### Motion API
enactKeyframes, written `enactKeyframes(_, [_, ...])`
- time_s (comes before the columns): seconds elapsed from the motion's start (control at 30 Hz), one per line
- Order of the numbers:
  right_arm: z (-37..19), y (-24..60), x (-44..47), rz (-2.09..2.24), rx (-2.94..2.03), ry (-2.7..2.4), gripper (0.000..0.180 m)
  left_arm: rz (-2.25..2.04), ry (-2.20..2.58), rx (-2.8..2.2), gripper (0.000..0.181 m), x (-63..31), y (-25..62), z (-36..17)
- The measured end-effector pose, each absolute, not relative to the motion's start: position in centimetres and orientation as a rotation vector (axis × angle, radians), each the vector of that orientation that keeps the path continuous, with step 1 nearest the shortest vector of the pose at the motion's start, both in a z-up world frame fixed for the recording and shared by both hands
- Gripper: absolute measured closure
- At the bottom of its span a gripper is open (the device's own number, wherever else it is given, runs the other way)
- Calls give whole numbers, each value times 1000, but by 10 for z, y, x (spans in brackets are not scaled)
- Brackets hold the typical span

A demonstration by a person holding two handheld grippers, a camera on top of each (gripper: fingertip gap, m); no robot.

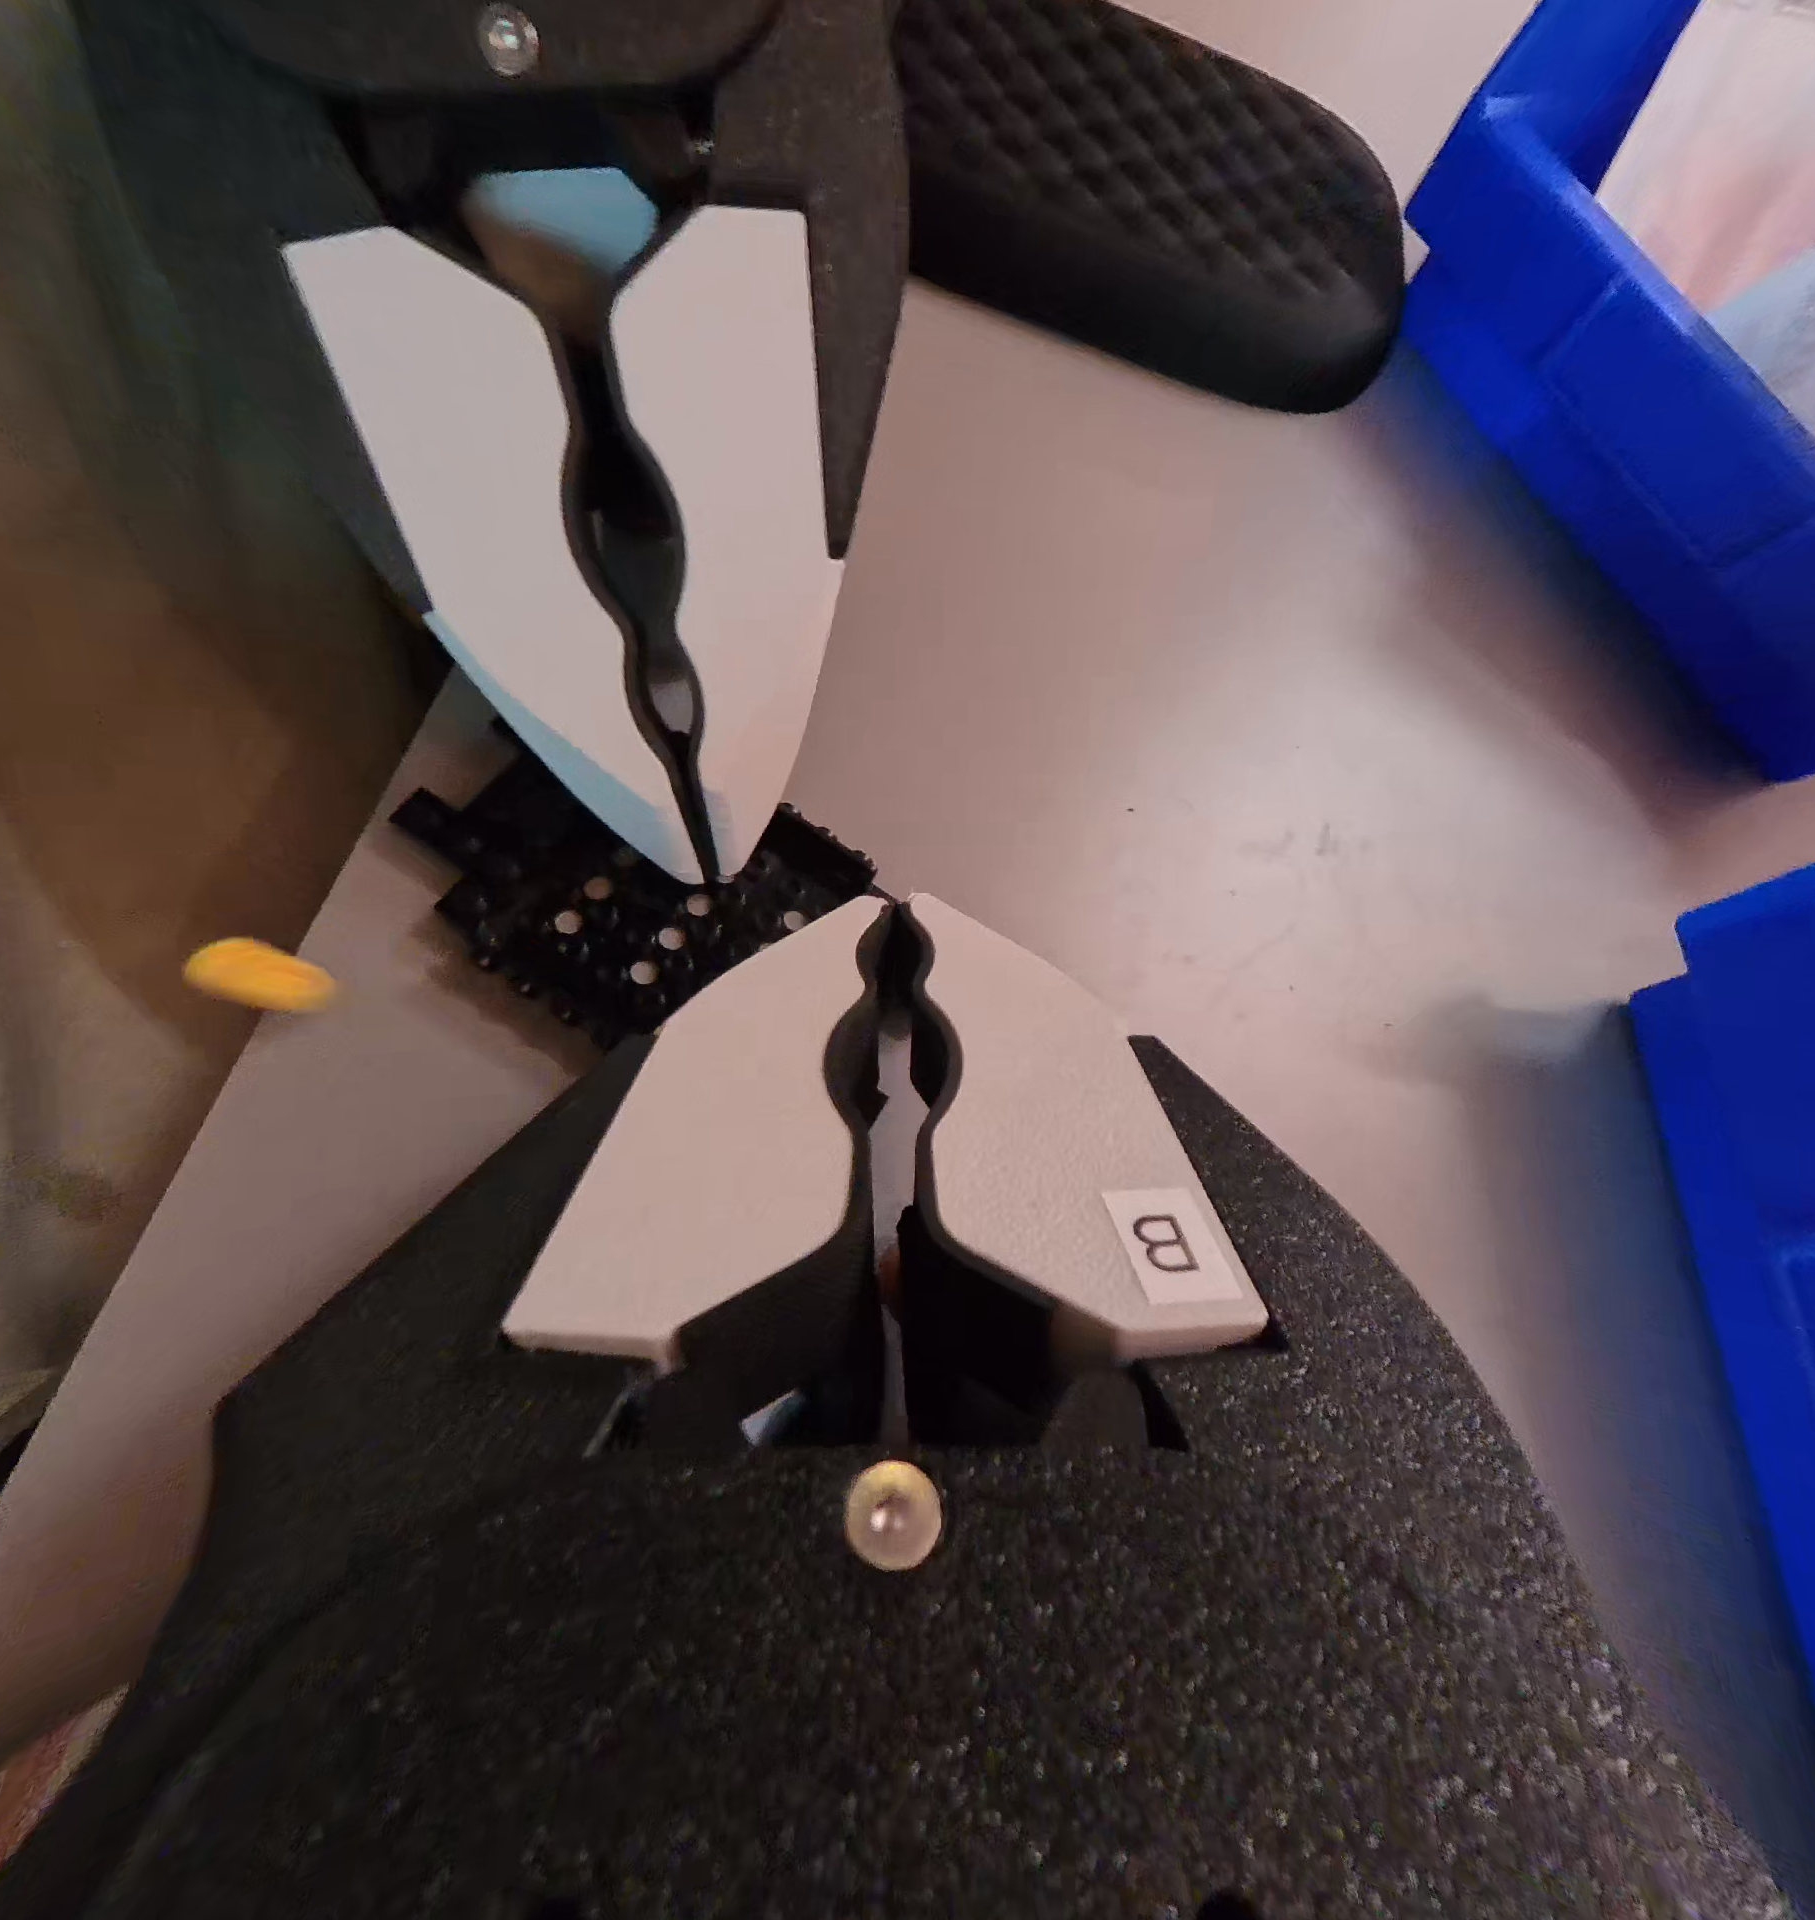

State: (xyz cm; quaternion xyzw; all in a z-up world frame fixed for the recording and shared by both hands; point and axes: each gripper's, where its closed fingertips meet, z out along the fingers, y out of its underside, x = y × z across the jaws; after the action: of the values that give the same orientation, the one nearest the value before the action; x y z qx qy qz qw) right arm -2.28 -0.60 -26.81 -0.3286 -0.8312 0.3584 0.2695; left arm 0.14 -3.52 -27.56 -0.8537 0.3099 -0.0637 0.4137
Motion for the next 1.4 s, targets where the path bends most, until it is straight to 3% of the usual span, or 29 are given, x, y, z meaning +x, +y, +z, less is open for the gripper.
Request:
enactKeyframes(0.1, [-262,5,-30,986,-955,-2157,180,-147,736,-2161,181,-3,-32,-275])
enactKeyframes(0.23, [-240,25,-28,975,-1065,-2031,158,-132,695,-2175,181,-9,-27,-275])
enactKeyframes(0.47, [-217,12,20,803,-1102,-1962,160,-166,705,-2176,181,-11,-24,-275])
enactKeyframes(0.7, [-209,-62,68,1009,-1130,-1981,167,-147,743,-2158,181,-11,-25,-275])
enactKeyframes(0.83, [-260,-119,98,1023,-1278,-2182,165,-57,771,-2130,181,-12,-25,-275])
enactKeyframes(1.0, [-344,-105,105,650,-1430,-2090,160,-39,774,-2125,181,-12,-24,-274])
enactKeyframes(1.4, [-379,-108,81,653,-1243,-2208,151,-86,760,-2139,181,-12,-24,-275])
